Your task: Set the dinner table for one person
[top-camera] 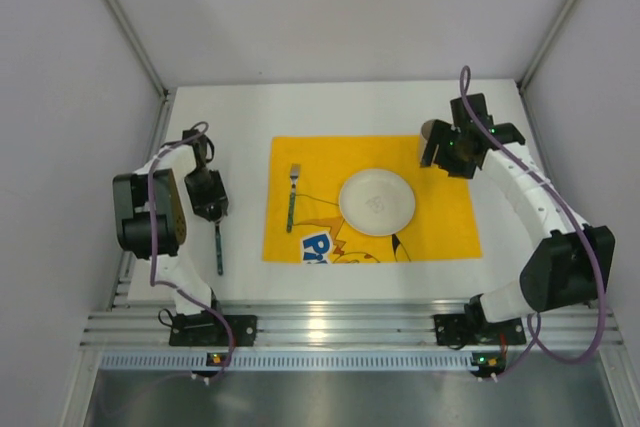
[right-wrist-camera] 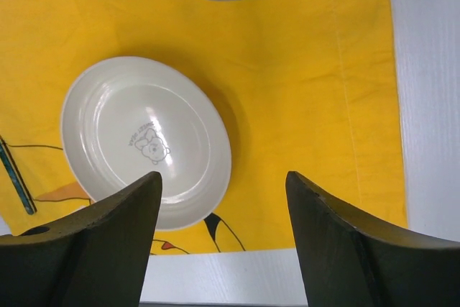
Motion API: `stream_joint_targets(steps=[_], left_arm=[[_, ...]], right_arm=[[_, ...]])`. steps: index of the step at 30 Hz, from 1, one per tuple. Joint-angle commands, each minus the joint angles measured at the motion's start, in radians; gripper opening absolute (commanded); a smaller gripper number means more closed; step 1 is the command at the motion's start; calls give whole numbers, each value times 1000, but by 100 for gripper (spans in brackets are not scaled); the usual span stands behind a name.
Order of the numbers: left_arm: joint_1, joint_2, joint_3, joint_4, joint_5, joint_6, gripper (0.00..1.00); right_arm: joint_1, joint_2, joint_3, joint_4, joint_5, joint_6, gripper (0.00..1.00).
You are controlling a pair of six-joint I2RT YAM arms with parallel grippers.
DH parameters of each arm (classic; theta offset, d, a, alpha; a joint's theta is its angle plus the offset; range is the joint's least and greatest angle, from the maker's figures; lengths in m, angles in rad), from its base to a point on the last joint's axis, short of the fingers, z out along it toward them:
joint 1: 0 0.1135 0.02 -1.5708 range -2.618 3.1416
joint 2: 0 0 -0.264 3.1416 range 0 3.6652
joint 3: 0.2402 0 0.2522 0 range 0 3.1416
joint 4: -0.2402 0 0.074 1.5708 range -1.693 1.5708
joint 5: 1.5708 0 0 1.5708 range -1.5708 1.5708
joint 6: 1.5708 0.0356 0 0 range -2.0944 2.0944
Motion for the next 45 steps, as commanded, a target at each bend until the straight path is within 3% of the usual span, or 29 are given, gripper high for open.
stream_joint_targets(steps=[1,2,8,14,19,32,37,40,41,43,44,45], left_arm=[[-6,32,157,127,0,-48,4],[-19,36,189,112,9,-49,0],[-105,6,360,29,98,-94,0],[-252,-27,459,-5,186,-199,0],[-348,-21,597,-51,221,-239,0],[-365,-55,657,-69,380,-285,0],[-365,-75,669,-77,405,-295,0],[-365,-84,682,-83,420,-293,0],[-365,-84,680,-89,419,-292,0],[-365,-93,677,-94,419,-284,0],[-365,-95,667,-91,419,-279,0],[-365,-101,660,-87,417,-278,0]], right_arm=[[13,4,103,7,-14,-35,70],[28,5,116,9,-40,-39,70],[174,11,179,26,-57,-64,75],[304,8,79,281,-293,31,80],[349,102,79,469,-394,80,80],[506,284,96,734,-450,184,80],[561,359,148,721,-410,185,78],[575,392,157,714,-387,188,59],[575,398,159,713,-384,189,42],[575,413,157,719,-381,189,29],[575,418,156,715,-373,177,10],[575,416,157,704,-373,168,3]])
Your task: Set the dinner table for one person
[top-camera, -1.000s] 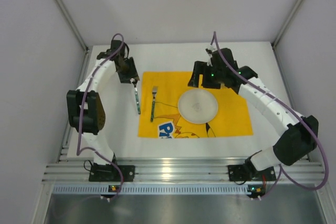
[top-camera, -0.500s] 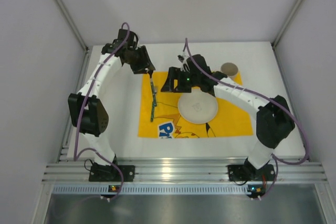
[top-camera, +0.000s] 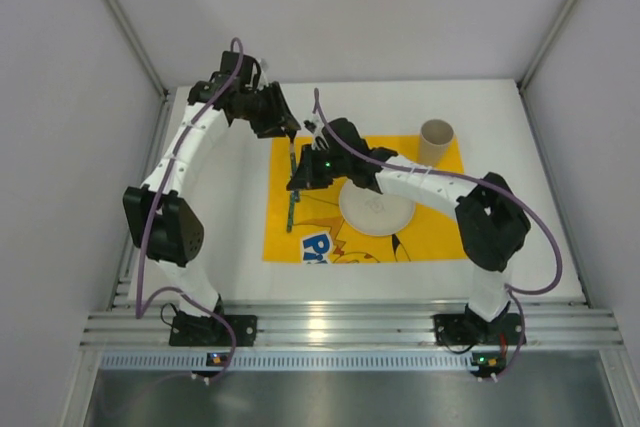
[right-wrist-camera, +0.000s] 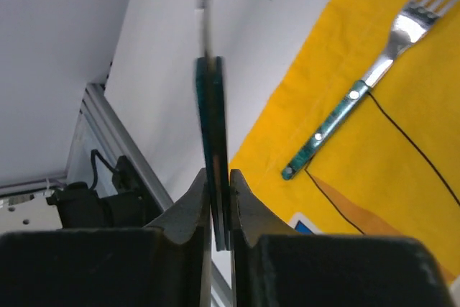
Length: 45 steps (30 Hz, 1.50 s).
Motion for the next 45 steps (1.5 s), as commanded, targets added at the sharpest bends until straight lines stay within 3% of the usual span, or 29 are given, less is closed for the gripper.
stream_joint_targets(steps=[1,3,4,6,9,11,15,20,26,31,38,45], left_arm=[[-2,-67,12,-13,28,-2,0],[-2,-78,-13,-10,11,3,6],[0,-83,-25,-8,2,7,16],[0,-104,-71,6,-27,19,48],[1,-126,-135,0,-56,41,65],[3,-142,-163,-2,-72,49,69],[10,-195,-234,18,-102,70,74],[14,-199,-292,36,-96,81,72],[14,-189,-312,75,-78,70,70],[14,-195,-349,105,-73,59,69],[14,-261,-456,181,-73,13,68],[14,-305,-528,207,-90,3,68]], right_arm=[[8,-3,47,8,67,-17,0],[3,-41,35,-32,96,-46,0],[-9,-62,29,-46,119,-54,0],[-24,-137,11,-110,153,-77,0],[-93,-254,-49,-233,220,-111,0],[-135,-317,-101,-326,239,-128,0],[-239,-517,-300,-434,277,-172,0],[-351,-593,-414,-589,318,-203,0],[-429,-486,-439,-695,357,-229,0],[-472,-402,-399,-741,487,-276,0],[-491,-251,-342,-727,504,-323,0],[-491,-214,-339,-704,568,-333,0]])
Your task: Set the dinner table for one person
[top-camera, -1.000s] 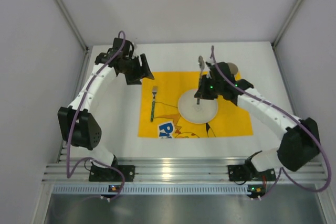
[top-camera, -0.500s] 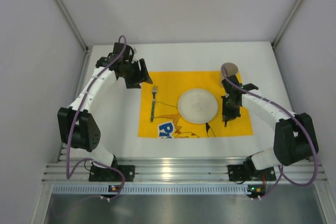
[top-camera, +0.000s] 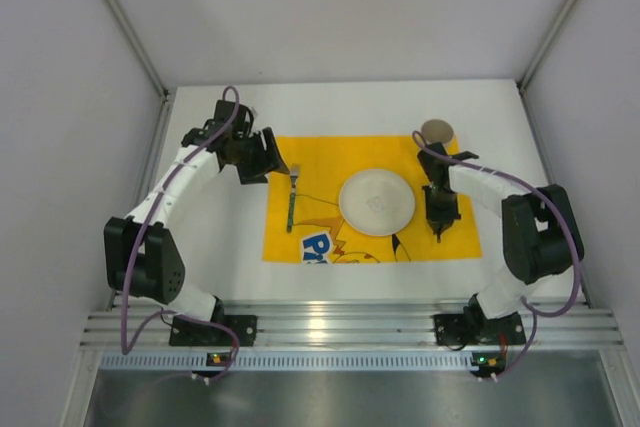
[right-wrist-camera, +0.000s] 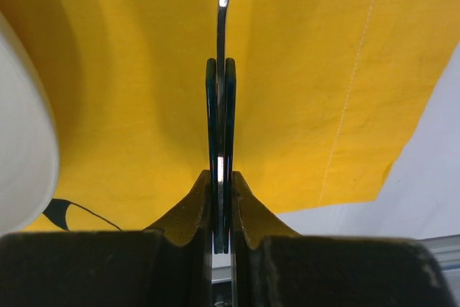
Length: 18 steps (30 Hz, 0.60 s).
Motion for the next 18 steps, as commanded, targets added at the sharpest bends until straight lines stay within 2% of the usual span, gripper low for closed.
stream_joint_targets(steps=[1,3,4,5,7,9,14,18], left_arm=[[5,-52,-17,59,-3,-14,68],[6,-52,-16,59,-8,-11,68],[6,-51,-11,56,-6,-10,68],[6,-48,-8,54,-8,-8,68],[6,-43,1,56,-6,-5,68],[6,-34,17,53,-1,-3,67],[5,-23,56,27,-14,13,68],[5,-38,73,-24,-55,44,70]], right_arm=[[-8,11,46,13,83,-19,3],[-10,10,48,12,103,-14,34],[-10,7,49,10,117,-10,59],[-10,-1,51,9,124,-8,69],[-10,-12,57,-2,147,-1,83],[-10,-33,63,-22,163,2,85],[13,-153,133,-109,134,13,83],[67,-314,198,-117,-5,9,83]])
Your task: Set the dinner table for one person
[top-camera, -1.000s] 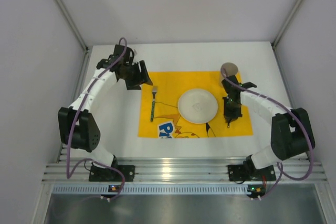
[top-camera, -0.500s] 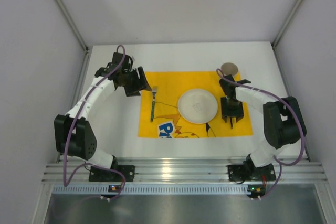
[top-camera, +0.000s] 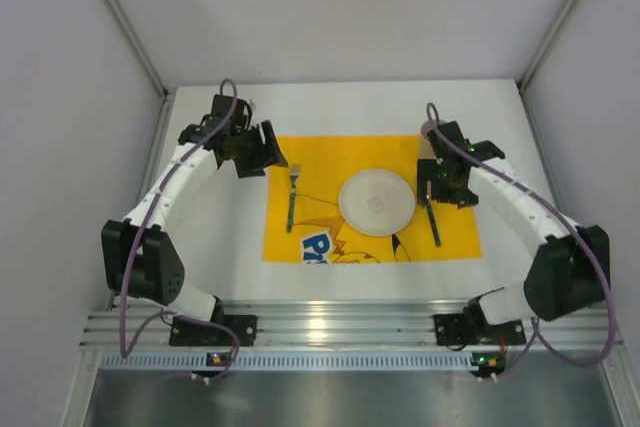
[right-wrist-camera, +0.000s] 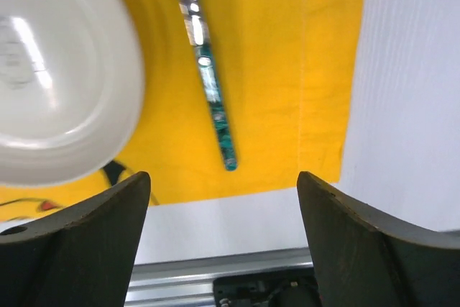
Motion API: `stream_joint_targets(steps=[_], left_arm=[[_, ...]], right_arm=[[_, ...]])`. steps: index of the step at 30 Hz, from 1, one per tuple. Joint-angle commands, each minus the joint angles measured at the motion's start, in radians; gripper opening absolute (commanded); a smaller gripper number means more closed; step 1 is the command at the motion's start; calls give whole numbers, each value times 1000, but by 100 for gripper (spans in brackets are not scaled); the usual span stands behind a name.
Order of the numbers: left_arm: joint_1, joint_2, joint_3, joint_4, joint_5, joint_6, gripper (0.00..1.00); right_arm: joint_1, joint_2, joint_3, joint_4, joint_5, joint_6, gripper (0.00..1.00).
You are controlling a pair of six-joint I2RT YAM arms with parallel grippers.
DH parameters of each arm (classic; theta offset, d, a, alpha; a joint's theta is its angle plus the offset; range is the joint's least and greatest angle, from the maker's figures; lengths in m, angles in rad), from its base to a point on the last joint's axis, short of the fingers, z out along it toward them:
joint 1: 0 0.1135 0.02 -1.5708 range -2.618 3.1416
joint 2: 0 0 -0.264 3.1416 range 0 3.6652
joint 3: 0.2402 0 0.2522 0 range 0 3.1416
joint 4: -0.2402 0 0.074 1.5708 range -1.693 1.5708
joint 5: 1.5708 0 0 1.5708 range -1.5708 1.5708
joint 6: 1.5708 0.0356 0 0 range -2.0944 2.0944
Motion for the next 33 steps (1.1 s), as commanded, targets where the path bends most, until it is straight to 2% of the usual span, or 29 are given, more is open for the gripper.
stream_joint_targets(steps=[1,3,4,6,7,9,10,11,12,14,15,18,25,28,30,33], left_arm=[[5,-35,35,-28,-45,44,71],[5,-56,12,-25,-51,55,72],[5,-84,2,-23,-50,66,73],[3,-110,-22,-11,-51,78,74],[2,-146,-30,-8,-56,90,75],[-21,-214,-69,20,-176,95,85],[-32,-261,-94,47,-223,87,86],[-43,-392,-129,127,-342,78,89],[-44,-465,-227,196,-373,72,98],[-46,-646,-330,308,-427,90,99],[-46,-680,-402,380,-447,102,98],[-46,-733,-439,365,-455,126,99],[-46,-748,-429,322,-374,115,99],[-46,-754,-423,296,-369,113,99],[-46,-759,-421,284,-377,119,99],[-46,-757,-412,262,-398,138,98]], right_arm=[[54,-226,109,-9,-128,3,84],[89,-320,110,43,-193,5,89],[102,-421,92,96,-188,29,98],[111,-524,42,185,-137,78,100],[112,-628,-42,215,-114,136,100],[112,-734,-133,273,-76,176,100],[112,-826,-212,276,-74,205,100],[111,-866,-247,275,-80,216,100],[111,-895,-276,259,-111,229,100],[111,-938,-304,218,-105,252,100],[112,-945,-301,180,-58,265,100],[111,-945,-302,161,-48,287,100],[114,-911,-322,183,-91,290,100],[114,-900,-331,201,-119,281,100],[112,-900,-351,257,-189,244,100],[112,-859,-312,237,-171,217,100]])
